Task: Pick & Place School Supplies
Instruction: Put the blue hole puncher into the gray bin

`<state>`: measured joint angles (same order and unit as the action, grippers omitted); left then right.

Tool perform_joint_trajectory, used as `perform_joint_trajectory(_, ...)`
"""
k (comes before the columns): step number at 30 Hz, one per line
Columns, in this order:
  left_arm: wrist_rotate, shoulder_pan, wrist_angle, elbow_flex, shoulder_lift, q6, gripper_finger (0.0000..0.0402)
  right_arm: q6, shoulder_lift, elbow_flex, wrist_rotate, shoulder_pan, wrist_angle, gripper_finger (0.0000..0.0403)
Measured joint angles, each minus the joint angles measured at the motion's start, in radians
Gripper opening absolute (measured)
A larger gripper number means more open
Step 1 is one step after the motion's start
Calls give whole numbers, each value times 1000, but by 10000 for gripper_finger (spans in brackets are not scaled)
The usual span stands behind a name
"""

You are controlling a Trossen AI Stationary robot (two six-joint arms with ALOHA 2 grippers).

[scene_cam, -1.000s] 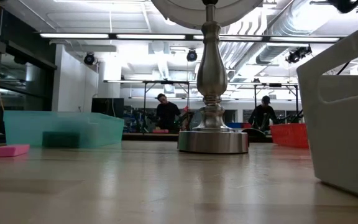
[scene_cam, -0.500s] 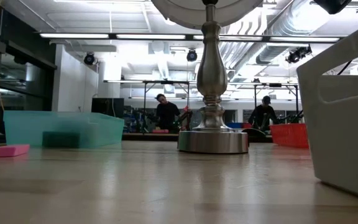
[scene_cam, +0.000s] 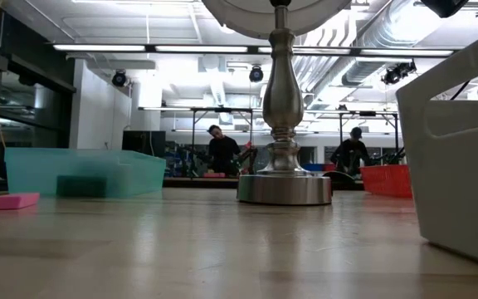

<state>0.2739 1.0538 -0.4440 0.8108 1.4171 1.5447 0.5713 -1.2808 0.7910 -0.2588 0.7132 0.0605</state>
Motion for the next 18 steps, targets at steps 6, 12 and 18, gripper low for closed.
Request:
perform_joint_trajectory(6, -65, -6, -3, 0, 35, 9, 142, -11, 0, 0, 0, 0, 0, 137)
perform_joint_trajectory(12, -153, -20, -73, 0, 39, 8, 142, -19, 0, 0, -3, 0, 4, 137)
perform_joint_trajectory(18, -219, -45, -132, 0, 39, -31, 142, -19, 0, 0, -4, 0, 9, 137)
